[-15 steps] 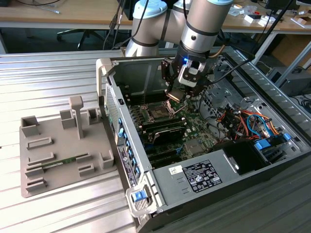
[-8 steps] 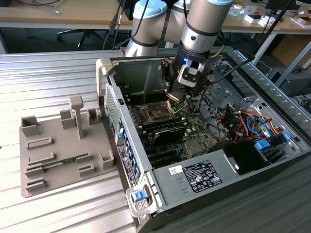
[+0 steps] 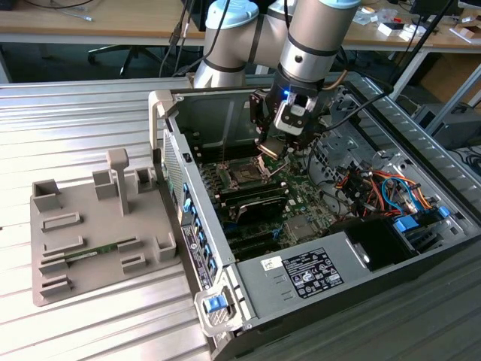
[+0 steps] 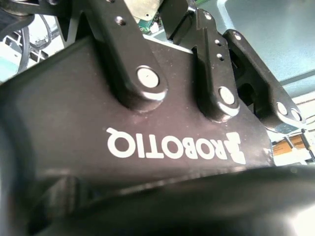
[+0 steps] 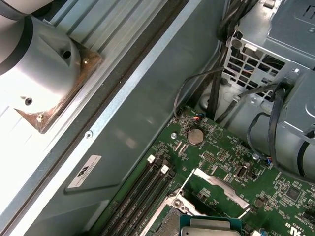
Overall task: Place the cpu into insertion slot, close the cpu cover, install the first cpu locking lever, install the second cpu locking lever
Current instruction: 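Place the cpu into insertion slot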
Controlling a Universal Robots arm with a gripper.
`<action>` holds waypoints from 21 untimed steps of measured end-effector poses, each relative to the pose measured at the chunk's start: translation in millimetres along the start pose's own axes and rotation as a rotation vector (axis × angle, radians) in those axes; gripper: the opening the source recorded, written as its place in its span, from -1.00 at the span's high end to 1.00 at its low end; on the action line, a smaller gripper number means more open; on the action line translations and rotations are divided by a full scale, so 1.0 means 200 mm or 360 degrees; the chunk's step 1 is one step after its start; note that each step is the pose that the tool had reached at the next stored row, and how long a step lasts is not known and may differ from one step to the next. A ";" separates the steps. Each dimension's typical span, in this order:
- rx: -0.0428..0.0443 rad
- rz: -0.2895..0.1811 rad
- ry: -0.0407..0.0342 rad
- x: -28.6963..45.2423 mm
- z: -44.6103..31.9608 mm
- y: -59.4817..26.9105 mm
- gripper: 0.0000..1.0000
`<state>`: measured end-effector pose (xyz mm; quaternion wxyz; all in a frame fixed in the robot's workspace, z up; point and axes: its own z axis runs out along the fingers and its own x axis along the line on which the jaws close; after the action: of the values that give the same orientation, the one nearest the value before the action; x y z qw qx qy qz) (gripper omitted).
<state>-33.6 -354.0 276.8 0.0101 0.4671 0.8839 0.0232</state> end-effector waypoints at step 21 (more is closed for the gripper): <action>0.0000 0.0021 -0.0001 0.000 0.003 0.000 -0.09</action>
<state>-33.6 -354.0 276.2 0.0102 0.4729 0.8807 0.0232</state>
